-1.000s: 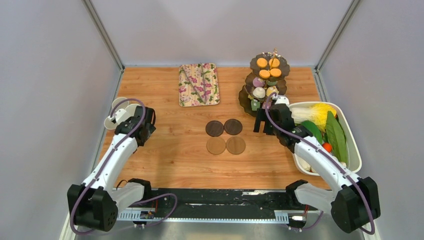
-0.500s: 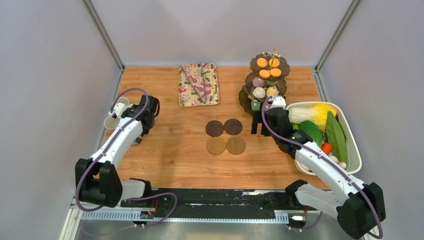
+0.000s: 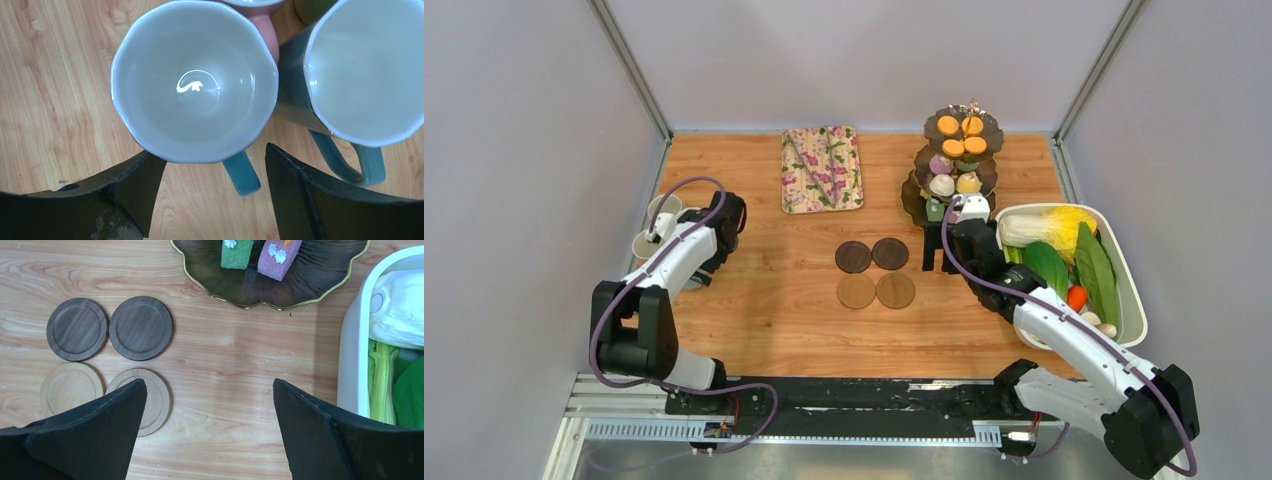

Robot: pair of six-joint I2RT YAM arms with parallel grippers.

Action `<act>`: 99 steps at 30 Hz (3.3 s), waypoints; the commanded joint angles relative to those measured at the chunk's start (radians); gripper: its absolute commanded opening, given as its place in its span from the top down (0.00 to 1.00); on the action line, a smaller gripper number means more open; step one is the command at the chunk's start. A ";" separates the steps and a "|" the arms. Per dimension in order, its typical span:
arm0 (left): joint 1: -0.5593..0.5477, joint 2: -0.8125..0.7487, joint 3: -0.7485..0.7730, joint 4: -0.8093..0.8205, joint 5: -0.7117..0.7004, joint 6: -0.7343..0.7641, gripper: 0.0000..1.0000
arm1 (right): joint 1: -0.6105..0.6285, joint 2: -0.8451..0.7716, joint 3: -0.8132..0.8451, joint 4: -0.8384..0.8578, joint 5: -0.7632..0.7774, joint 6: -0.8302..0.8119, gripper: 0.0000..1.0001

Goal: Serve the afternoon tea

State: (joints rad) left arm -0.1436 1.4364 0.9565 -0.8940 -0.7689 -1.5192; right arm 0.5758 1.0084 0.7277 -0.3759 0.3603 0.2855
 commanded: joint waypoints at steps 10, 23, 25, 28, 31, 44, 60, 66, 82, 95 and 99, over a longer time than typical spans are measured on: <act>0.057 0.009 -0.077 0.037 -0.010 -0.095 0.54 | 0.026 -0.030 -0.020 0.063 0.027 -0.020 0.00; 0.057 -0.214 -0.226 -0.072 0.135 -0.052 0.99 | 0.035 -0.045 -0.018 0.066 0.017 -0.015 0.00; 0.057 -0.255 -0.245 -0.076 0.180 -0.015 1.00 | 0.034 -0.048 -0.017 0.066 0.016 -0.014 0.00; 0.051 -0.295 -0.247 -0.067 0.236 0.078 1.00 | 0.035 -0.048 -0.016 0.065 0.014 -0.010 0.00; -0.001 -0.307 -0.217 -0.068 0.254 0.160 1.00 | 0.033 -0.047 -0.013 0.065 0.015 -0.008 0.00; -0.402 -0.219 0.038 0.162 0.148 0.651 1.00 | -0.015 -0.069 -0.023 0.067 0.035 0.001 0.00; -0.418 -0.072 0.055 0.744 0.940 1.482 1.00 | -0.026 -0.199 -0.024 0.049 0.158 -0.044 0.00; -0.443 0.003 0.067 0.807 1.044 1.614 1.00 | -0.026 -0.270 -0.051 0.025 0.212 -0.050 0.00; -0.557 0.146 0.121 0.934 0.932 1.660 1.00 | -0.026 -0.296 -0.045 -0.004 0.264 -0.060 0.00; -0.633 0.270 0.185 0.988 0.837 1.603 1.00 | -0.027 -0.342 -0.034 -0.029 0.323 -0.116 0.00; -0.647 0.298 0.198 0.997 0.829 1.595 1.00 | -0.026 -0.347 -0.040 -0.028 0.332 -0.118 0.00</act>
State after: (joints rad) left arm -0.7715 1.7348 1.0832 -0.0246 0.0692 0.0971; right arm 0.5529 0.6743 0.6682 -0.4107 0.6586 0.1879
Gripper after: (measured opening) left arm 0.273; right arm 0.998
